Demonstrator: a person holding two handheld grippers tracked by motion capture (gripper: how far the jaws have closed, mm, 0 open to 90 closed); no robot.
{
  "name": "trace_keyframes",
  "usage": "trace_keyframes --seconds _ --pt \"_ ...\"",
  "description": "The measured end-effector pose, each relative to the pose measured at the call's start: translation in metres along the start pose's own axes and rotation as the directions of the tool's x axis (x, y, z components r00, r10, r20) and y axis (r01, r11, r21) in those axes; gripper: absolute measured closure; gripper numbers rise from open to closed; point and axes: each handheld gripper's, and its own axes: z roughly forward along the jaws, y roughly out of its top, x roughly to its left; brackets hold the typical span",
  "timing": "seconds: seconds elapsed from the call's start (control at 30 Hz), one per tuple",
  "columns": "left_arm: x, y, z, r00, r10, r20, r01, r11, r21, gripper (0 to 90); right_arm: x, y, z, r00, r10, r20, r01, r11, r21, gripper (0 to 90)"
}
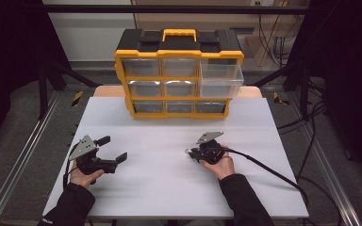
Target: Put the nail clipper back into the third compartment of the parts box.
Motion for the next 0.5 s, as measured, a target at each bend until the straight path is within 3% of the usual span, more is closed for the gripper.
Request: trace_keyframes --seconds 0.23,0.5 --pt "0.000 0.000 0.000 1.0000 0.001 -0.001 -0.001 1.0000 0.000 2.0 0.000 0.002 -0.004 0.9997 0.022 -0.012 -0.022 1.000 -0.010 77.2" --pt "0.000 0.000 0.000 1.0000 0.001 -0.001 -0.001 1.0000 -0.001 2.1 -0.001 0.007 -0.016 0.9998 0.014 -0.014 -0.014 0.999 -0.041 77.2"
